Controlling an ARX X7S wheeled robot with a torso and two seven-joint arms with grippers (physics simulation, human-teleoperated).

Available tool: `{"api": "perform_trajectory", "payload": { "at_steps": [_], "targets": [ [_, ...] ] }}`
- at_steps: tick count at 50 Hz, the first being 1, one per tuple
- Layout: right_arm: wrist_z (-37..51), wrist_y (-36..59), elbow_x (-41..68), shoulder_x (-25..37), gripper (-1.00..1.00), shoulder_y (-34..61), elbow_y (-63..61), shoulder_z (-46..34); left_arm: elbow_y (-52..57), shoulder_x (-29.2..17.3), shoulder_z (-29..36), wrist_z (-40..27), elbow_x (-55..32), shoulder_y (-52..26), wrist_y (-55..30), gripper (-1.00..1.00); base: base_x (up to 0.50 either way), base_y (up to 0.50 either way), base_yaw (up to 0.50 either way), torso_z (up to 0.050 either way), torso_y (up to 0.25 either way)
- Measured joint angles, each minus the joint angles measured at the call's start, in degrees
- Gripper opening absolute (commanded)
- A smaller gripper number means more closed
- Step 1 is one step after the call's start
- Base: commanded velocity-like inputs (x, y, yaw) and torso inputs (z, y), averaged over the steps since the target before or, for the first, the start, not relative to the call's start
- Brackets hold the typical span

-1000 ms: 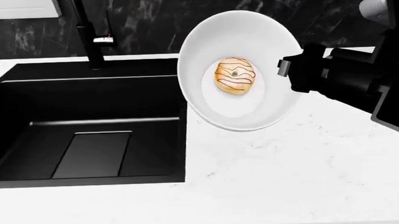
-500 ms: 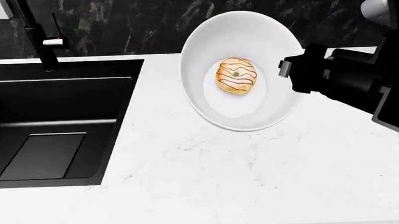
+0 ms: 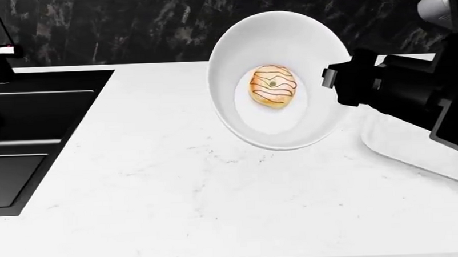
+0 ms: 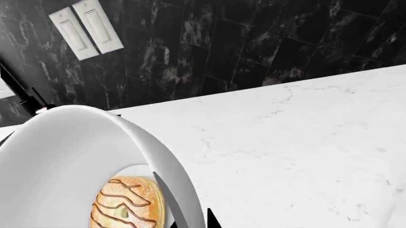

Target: Pick up the bowl with donut and place it on the tray. Pick up the cupcake and place it on the tray.

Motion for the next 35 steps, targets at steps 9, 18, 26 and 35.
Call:
{"api": "perform_trajectory", "payload": {
  "at_steps": [9,18,26,35],
  "targets": [
    [0.1,-0.1,-0.2,0.1,-1.0,-0.2,-0.2,0.1,0.1,0.1,-0.2,0.1,0.1,0.3,-0.1,1.0,0.0,-0.5,0.0,0.0,0.001],
    [0.2,-0.1,-0.3,0.1,-1.0,-0.4,-0.2,0.0,0.2,0.2,-0.5,0.2,0.2,0.6,-0.1,1.0,0.0,-0.5,0.0,0.0,0.0],
    [0.3,-0.1,-0.4,0.0,-1.0,-0.2,-0.2,0.0,0.3,0.3,-1.1,0.5,0.2,1.0,-0.3,1.0,0.0,-0.5,0.0,0.0,0.001],
    [0.3,-0.3,-0.5,-0.7,-1.0,0.2,0.3,0.1,0.4,0.5,-1.8,0.7,0.2,1.4,-0.5,1.0,0.0,-0.5,0.0,0.001,0.0]
  ]
}}
